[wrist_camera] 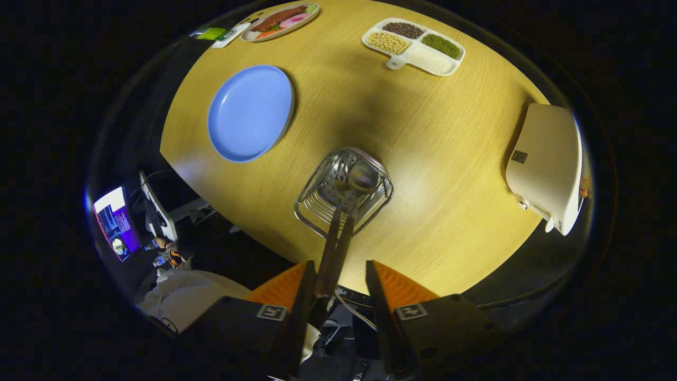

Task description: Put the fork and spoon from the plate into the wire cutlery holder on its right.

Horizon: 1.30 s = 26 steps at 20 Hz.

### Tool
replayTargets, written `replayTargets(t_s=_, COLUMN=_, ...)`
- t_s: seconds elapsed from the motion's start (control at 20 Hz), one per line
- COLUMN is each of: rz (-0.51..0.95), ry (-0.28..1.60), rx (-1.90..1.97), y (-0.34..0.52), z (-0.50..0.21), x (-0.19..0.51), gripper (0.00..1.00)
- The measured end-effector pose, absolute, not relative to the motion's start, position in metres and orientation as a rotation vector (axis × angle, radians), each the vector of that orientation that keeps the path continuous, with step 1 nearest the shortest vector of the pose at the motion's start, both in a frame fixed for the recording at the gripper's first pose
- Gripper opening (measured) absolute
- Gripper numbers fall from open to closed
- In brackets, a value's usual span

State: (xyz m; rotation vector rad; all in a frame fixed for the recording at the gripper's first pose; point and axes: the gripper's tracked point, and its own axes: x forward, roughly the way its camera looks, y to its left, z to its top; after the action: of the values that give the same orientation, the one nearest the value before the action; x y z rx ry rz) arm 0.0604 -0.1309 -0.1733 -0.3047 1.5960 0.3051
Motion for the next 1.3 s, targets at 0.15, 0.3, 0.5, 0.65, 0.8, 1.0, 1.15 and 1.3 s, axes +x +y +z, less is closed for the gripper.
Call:
replayTargets(t_s=0.15, rz=0.33, ry=1.508, rx=-0.232, y=-0.118, z=-0.16, x=0.058, gripper=1.0)
replayTargets(t_s=0.3, rz=0.367, ry=1.357, rx=-0.19, y=-0.106, z=-0.141, x=0.06, gripper=1.0)
replayTargets(t_s=0.5, rz=0.354, ry=1.183, rx=-0.108, y=-0.099, z=-0.117, x=0.05, gripper=0.99)
replayTargets(t_s=0.65, rz=0.32, ry=1.037, rx=-0.067, y=-0.101, z=-0.092, x=0.041, gripper=0.99)
replayTargets(t_s=0.8, rz=0.287, ry=0.865, rx=-0.058, y=-0.103, z=-0.059, x=0.033, gripper=0.99)
replayTargets(t_s=1.0, rz=0.202, ry=0.605, rx=0.013, y=-0.104, z=-0.012, x=0.029, gripper=1.0)
replayTargets(t_s=1.15, rz=0.115, ry=0.419, rx=0.084, y=-0.111, z=0.022, x=0.025, gripper=0.99)
replayTargets(t_s=1.3, rz=-0.011, ry=0.265, rx=0.078, y=-0.135, z=0.051, x=0.019, gripper=0.99)
